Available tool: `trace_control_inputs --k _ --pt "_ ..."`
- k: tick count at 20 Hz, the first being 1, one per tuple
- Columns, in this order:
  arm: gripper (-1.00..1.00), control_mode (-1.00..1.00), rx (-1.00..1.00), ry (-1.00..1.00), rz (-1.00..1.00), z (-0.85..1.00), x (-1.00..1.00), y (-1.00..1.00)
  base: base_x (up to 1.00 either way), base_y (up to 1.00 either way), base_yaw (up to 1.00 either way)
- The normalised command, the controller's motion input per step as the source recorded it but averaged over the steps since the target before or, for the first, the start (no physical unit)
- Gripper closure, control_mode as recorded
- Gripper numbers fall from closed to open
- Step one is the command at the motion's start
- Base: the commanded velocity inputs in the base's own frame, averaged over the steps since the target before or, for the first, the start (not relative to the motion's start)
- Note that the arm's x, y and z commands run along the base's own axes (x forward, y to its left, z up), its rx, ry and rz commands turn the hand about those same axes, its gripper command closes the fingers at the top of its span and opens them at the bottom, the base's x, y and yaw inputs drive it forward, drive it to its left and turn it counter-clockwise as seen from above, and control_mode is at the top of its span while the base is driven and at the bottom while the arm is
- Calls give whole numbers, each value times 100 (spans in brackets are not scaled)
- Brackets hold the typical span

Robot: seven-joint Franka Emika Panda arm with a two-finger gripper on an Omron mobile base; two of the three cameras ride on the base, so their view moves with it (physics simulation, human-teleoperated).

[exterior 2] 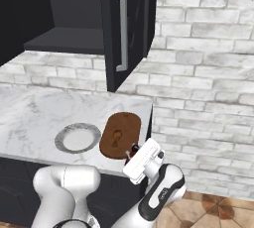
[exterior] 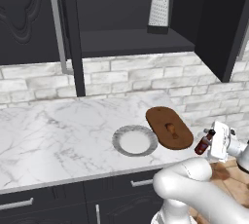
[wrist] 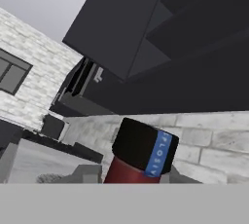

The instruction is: Pick the chicken drumstick from the plate and place it on the cutting board. Then pick the condiment bottle from the cabinet and place it next to the cutting board.

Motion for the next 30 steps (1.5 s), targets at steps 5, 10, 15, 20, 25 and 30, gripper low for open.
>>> trace_control_inputs --k 5,10,15,20,25,30 --pt "100 -100 0 -7 0 -12 0 22 0 0 0" --pt "100 -100 0 -1 0 -17 0 25 0 0 0" --pt "100 -100 -4 0 0 -32 0 19 0 0 0" --pt "100 -100 -5 0 0 -37 0 13 0 0 0" --pt "100 -100 -3 0 0 -31 3 3 0 0 0" --pt "100 -100 -1 4 0 -23 11 0 0 0 0"
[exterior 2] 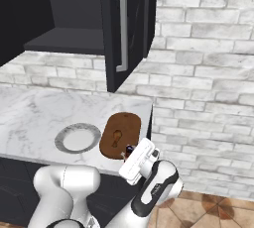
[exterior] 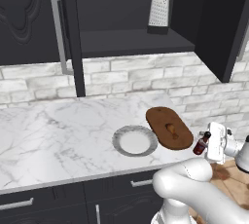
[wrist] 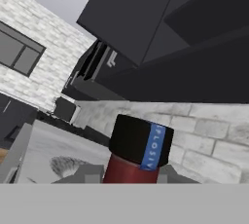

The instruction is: Pick the chicken drumstick from the plate and place it on the cutting board. Then pick the condiment bottle from the cabinet and place it next to the cutting board.

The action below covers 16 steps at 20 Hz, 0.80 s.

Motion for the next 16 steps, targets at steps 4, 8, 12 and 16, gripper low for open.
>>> trace_control_inputs --k 4,8,12,16 --pt "100 -100 0 2 0 -22 5 0 0 0 0" --pt "100 -100 0 1 0 -16 0 0 0 0 0" --pt "100 -100 0 1 0 -1 0 0 0 0 0" --pt "100 -100 0 0 0 0 0 0 0 0 0"
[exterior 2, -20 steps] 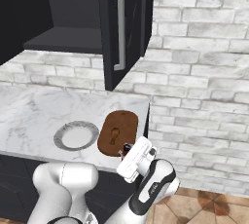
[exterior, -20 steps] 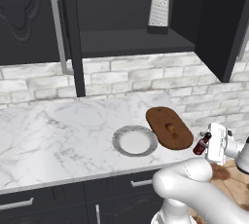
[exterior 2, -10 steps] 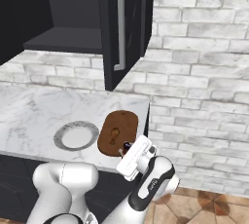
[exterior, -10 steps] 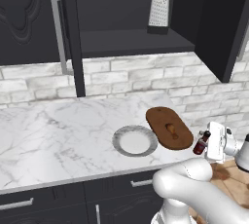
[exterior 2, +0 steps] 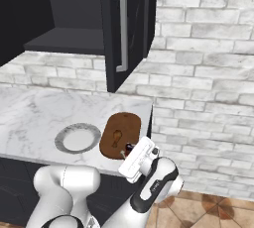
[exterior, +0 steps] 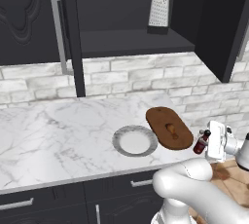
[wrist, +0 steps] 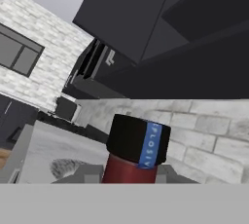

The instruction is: Pick the chicken drumstick from the plate and place it on the cutting board. Then pick the condiment bottle from the cabinet and place it next to the cutting board.

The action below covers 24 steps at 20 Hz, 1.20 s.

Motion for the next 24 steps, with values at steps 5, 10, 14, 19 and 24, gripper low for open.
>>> trace_control_inputs --k 5,10,14,19,24 --pt "100 -100 0 0 0 0 0 0 0 0 0" --pt "100 -100 0 0 0 -11 0 0 0 0 0" --pt "100 -100 0 0 0 -24 0 0 0 0 0" --pt "100 -100 0 0 0 -24 0 0 0 0 0" --pt "100 -100 0 0 0 -27 0 0 0 0 0"
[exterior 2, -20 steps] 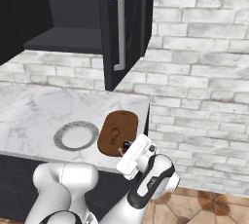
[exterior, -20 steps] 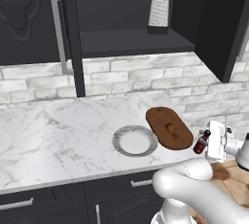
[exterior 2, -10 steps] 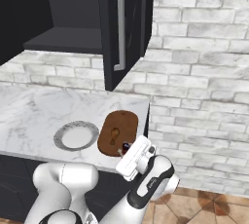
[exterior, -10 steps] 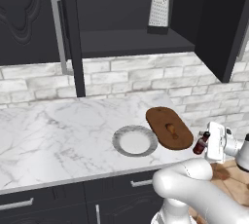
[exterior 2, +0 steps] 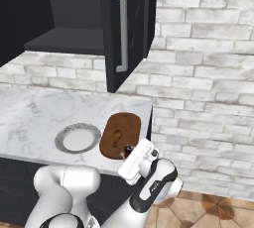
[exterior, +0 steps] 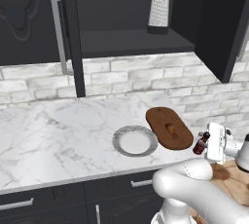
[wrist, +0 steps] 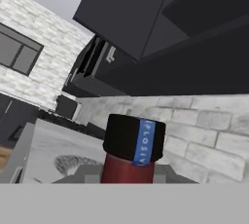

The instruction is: Pick the chicken drumstick from the plate and place it on the cutting board. Then pick the condiment bottle from the cabinet and place it next to the cutting board.

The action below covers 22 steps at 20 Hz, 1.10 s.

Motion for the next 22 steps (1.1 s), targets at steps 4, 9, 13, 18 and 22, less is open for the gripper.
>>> trace_control_inputs --k 4,9,13,18,22 --pt "100 -100 0 0 0 -28 0 0 0 0 0" --pt "100 -100 0 0 0 -27 1 0 0 0 0" --pt "100 -100 0 0 0 -25 1 0 0 0 0" --pt "100 -100 0 0 0 -18 0 0 0 0 0" --pt "-100 -100 0 0 0 -13 0 0 0 0 0"
